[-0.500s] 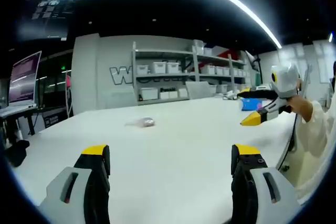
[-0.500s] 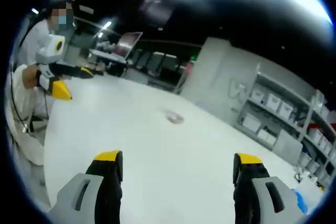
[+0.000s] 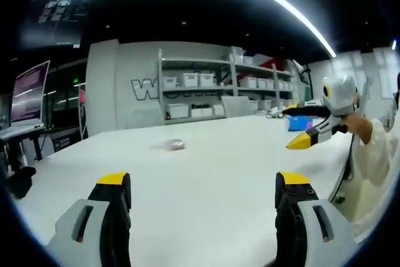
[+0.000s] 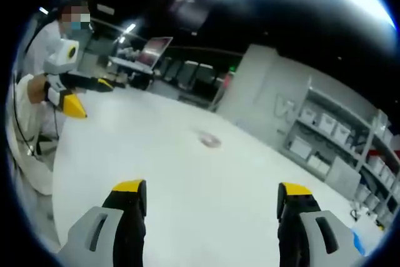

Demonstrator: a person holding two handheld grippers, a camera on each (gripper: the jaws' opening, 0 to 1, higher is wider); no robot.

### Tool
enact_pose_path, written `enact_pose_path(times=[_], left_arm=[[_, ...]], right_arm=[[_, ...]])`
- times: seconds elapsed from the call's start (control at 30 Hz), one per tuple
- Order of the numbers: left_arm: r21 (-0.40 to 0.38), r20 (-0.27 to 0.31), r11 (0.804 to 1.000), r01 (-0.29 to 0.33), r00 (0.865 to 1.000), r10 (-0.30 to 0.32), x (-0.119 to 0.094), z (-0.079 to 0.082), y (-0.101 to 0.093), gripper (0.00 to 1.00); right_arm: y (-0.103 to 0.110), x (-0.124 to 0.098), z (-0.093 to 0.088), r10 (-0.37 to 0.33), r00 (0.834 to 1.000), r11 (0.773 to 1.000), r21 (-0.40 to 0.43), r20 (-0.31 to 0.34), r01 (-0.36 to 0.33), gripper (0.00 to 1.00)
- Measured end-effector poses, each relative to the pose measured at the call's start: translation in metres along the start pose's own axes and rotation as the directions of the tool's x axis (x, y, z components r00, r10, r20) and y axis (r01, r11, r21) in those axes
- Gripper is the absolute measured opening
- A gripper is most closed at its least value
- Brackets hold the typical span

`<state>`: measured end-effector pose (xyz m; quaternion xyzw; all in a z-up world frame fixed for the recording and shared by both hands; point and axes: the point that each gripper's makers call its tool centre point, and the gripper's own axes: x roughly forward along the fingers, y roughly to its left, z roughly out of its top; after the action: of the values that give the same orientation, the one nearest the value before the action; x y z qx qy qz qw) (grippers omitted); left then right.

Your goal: Open the resealable bag by pulling the two sides of the seal apart until the entire bag opening is separated and visibly accessible.

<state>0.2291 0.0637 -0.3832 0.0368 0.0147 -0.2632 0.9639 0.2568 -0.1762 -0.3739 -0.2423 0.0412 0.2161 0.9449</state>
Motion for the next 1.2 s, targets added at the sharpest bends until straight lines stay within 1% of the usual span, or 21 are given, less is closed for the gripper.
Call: enact_pose_path(times=[0.43, 0.77, 0.9, 1.03, 1.2], left_arm=[[0.000, -0.002, 1.000, -0.001, 1.000, 0.001, 0.000, -0.001, 0.000, 0.94], [0.003, -0.008, 1.000, 0.000, 1.000, 0.000, 0.000, -0.002, 0.000, 0.94], [0.003, -0.008, 1.000, 0.002, 1.000, -0.002, 0.000, -0.002, -0.001, 0.94], [0.002, -0.008, 1.000, 0.003, 1.000, -0.003, 0.000, -0.002, -0.001, 0.94], [0.004, -0.011, 1.000, 0.002, 1.000, -0.002, -0.001, -0.003, 0.000, 0.94]], right_arm=[[0.004, 0.004, 0.001, 0.016, 1.000, 0.999, -0.035, -0.013, -0.017, 0.87], [0.005, 0.005, -0.002, 0.019, 1.000, 0.998, -0.054, -0.024, -0.020, 0.87], [0.006, 0.008, 0.001, 0.034, 0.999, 0.998, -0.056, -0.019, -0.035, 0.87], [0.008, 0.011, 0.001, 0.045, 0.998, 0.996, -0.080, -0.032, -0.047, 0.87], [0.011, 0.014, 0.001, 0.059, 0.997, 0.994, -0.089, -0.040, -0.062, 0.87]])
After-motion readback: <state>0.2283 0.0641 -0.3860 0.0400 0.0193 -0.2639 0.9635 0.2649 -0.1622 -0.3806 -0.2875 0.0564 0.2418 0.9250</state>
